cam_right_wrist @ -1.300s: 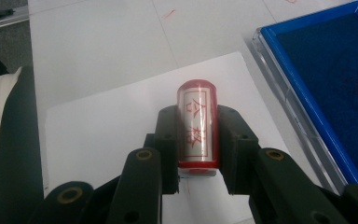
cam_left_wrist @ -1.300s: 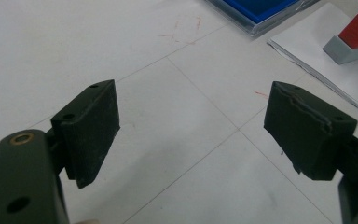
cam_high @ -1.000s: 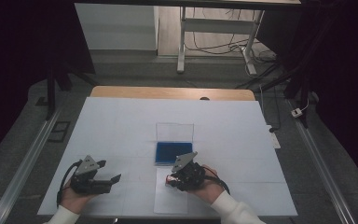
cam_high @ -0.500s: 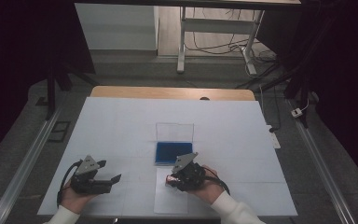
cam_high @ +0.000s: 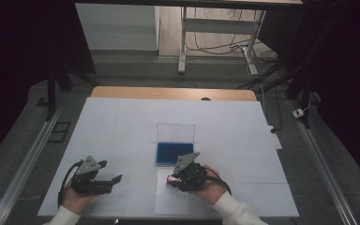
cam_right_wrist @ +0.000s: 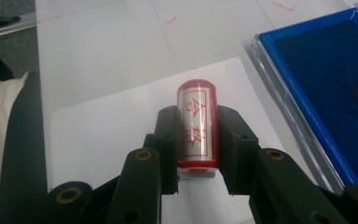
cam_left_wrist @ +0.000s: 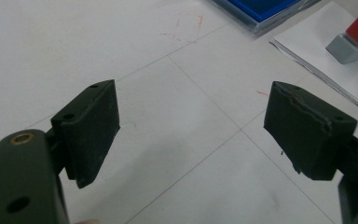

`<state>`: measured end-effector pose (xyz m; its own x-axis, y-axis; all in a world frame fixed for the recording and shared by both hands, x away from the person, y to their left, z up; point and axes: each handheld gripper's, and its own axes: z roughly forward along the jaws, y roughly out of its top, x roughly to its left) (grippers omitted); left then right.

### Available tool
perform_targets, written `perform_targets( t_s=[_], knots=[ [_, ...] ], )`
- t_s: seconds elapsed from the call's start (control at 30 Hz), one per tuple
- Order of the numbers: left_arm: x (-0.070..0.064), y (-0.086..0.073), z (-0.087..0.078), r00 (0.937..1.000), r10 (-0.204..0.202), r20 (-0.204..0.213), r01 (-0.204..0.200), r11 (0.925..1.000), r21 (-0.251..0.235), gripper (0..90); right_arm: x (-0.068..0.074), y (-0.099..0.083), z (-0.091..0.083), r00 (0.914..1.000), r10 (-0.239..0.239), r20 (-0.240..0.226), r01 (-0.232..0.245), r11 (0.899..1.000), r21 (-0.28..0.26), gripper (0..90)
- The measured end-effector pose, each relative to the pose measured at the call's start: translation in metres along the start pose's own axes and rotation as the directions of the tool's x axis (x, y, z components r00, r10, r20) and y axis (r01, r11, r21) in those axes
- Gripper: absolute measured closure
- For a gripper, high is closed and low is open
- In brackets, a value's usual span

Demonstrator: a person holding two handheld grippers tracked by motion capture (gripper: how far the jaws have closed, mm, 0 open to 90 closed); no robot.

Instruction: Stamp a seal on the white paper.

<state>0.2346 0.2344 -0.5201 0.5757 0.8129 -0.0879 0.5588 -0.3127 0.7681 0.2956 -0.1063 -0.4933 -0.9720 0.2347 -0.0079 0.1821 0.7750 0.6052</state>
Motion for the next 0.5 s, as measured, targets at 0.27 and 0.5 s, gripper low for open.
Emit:
perform_targets(
  t_s=[0.27,0.5],
  knots=[
    [0.0002,0.0003,0.0007,1.0,0.001,0.0,-0.001,1.0,0.0,18.0,-0.0025,-0.0005,-0.0013,0.9998,0.015,-0.015,-0.015,1.0,-0.004,70.2],
    [0.0005,0.0001,-0.0002,1.0,0.002,0.001,-0.002,1.0,-0.002,18.0,-0.007,-0.0036,-0.0055,0.9987,0.046,-0.022,-0.047,0.998,-0.041,70.1]
  ],
)
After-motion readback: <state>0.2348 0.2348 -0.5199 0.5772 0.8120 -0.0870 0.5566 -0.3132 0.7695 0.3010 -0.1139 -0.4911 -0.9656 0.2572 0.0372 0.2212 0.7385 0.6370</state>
